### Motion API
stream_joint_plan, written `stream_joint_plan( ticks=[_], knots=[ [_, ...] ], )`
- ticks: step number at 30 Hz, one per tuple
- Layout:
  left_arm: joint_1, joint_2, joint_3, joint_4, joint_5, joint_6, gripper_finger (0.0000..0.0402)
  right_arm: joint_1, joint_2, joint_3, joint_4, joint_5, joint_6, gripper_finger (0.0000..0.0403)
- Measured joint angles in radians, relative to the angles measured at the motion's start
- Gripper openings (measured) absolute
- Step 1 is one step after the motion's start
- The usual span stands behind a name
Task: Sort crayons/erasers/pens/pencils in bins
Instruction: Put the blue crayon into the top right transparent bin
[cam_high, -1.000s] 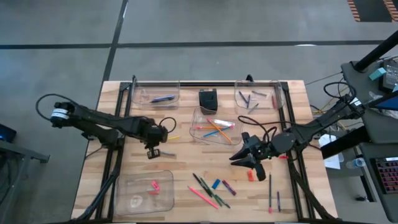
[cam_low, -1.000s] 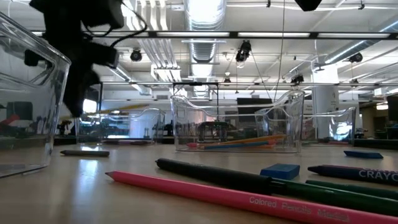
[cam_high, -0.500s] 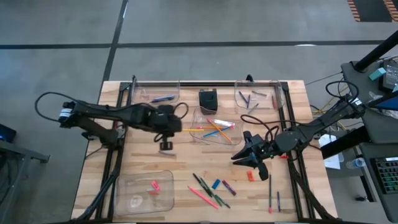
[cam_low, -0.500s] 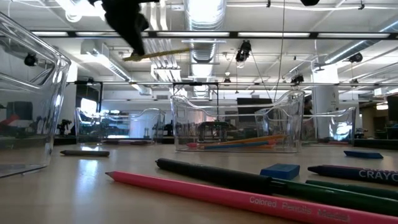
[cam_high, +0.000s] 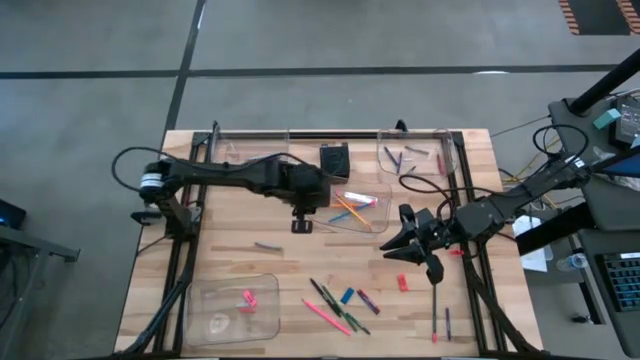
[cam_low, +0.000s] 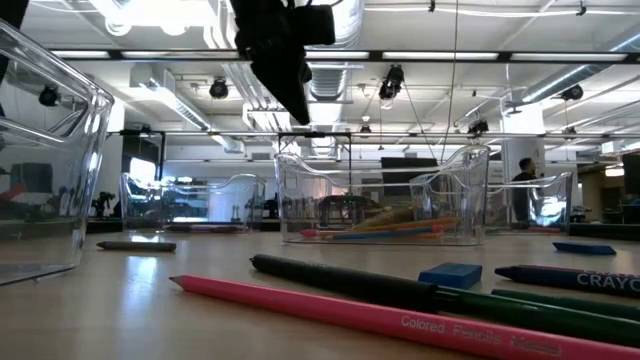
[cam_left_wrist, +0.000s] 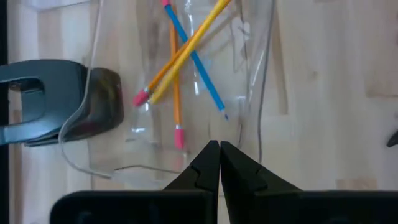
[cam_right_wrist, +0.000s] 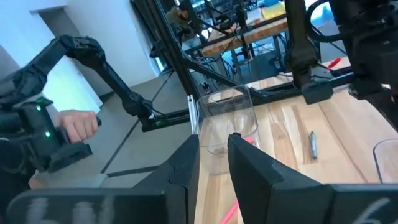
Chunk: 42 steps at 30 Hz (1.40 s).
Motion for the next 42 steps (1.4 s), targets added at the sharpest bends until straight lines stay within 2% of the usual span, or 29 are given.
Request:
stream_joint_plan(
  ticks=[5, 9, 11, 14, 20, 24, 26, 32, 39, 42],
  knots=[
    [0.006, -0.049, 0.065, -0.105, -0.001, -0.036, 0.0, 0.0, 0.004, 0.0, -0.024, -0.002, -0.002, 0.0075],
    [-0.028, -0.196, 0.053, -0.008, -0.01, -0.066, 0.0, 0.0, 0.03, 0.0, -0.085, -0.001, 0.01, 0.0075],
    [-0.067, -0.268, -0.011, 0.115, -0.019, -0.076, 0.0, 0.0, 0.039, -0.002, -0.119, -0.002, 0.084, 0.0075],
    [-0.139, -0.359, -0.17, 0.371, -0.022, -0.079, 0.0, 0.0, 0.033, -0.002, -0.118, -0.022, 0.203, 0.0075],
    [-0.273, -0.457, -0.533, 0.998, -0.021, -0.072, 0.0, 0.035, 0.038, 0.031, -0.161, -0.02, 0.21, 0.0075],
    [-0.356, -0.466, -0.689, 1.337, -0.023, -0.072, 0.0, 0.086, 0.093, 0.092, -0.313, 0.05, 0.229, 0.0075],
    [-0.389, -0.467, -0.735, 1.435, -0.022, -0.072, 0.0, 0.116, 0.136, 0.137, -0.426, 0.084, 0.276, 0.0075],
    [-0.44, -0.466, -0.784, 1.464, -0.022, -0.072, 0.0, 0.177, 0.301, 0.296, -0.743, 0.098, 0.436, 0.0075],
    [-0.446, -0.469, -0.786, 1.462, -0.023, -0.073, 0.0, 0.201, 0.536, 0.451, -0.784, 0.055, 0.481, 0.0075],
    [-0.464, -0.521, -0.788, 1.405, -0.023, -0.075, 0.0, 0.203, 0.646, 0.551, -0.845, 0.039, 0.442, 0.0075]
  ],
)
